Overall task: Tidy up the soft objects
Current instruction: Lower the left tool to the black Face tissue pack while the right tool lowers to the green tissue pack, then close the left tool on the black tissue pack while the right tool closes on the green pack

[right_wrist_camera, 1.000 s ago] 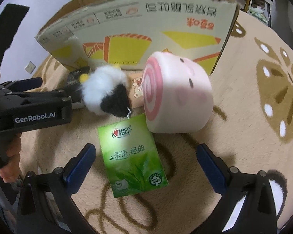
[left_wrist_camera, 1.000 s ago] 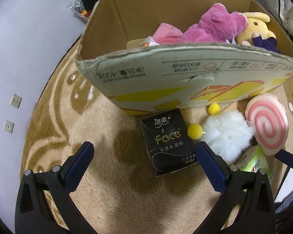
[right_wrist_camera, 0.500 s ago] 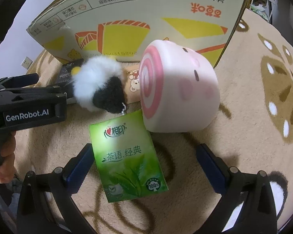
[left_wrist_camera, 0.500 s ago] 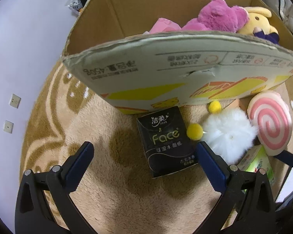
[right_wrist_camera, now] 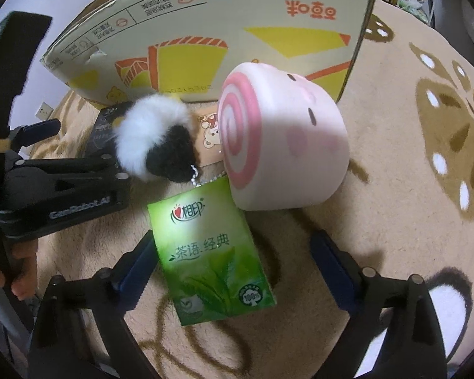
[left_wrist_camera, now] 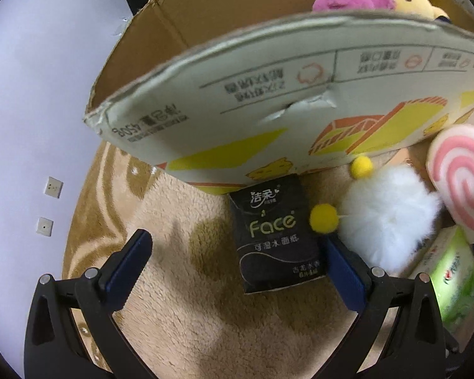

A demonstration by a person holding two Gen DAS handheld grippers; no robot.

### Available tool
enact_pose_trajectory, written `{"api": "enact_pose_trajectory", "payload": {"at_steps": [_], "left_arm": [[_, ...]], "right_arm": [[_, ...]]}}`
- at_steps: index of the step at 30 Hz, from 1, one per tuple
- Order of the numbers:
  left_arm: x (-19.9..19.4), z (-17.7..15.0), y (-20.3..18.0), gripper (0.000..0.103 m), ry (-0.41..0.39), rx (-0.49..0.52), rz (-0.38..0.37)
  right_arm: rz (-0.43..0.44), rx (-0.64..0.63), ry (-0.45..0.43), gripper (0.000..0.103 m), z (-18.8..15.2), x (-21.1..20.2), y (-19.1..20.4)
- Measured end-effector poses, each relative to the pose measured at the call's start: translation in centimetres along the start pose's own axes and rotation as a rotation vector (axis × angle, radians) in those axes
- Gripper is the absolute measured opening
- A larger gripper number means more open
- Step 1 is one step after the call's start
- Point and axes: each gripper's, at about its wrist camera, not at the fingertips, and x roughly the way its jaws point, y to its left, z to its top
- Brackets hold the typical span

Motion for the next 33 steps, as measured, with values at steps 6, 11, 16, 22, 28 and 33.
{"api": "enact_pose_trajectory", "payload": {"at_steps": [6, 11, 16, 22, 28, 33], "left_arm": [[0.7, 0.0, 1.9, 0.092, 0.015, -0.078, -0.069], [1.3, -0.4, 3.4, 0.086, 0.039, -0.154, -0.153], [1.6, -0.7, 4.4, 0.064, 0.041, -0.181, -0.205], [1.3, -0.9, 5.3, 0.045, 0.042, -0.203, -0.208], [1.5, -1.6, 7.9, 0.045, 0.037, -0.236, -0.213], [0.1, -1.6, 7.9, 0.045, 0.027, -0.229, -0.214]], "right_arm": [[-0.027, -0.015, -0.007, 0.088, -0.9, -0.3, 0.9], [-0.062, -0.034, -0.006, 0.076, -0.8, 0.1, 1.7], [-0.071, -0.059, -0.012, 0.066, -1.0, -0.2, 2.3], [-0.072, -0.070, -0.030, 0.064, -0.9, -1.0, 2.8], [-0.056, -0.070, -0.067, 0.063, -2.3, -3.1, 2.4], [-0.046, -0.063, -0.087, 0.062, -2.2, -3.9, 2.1]]}}
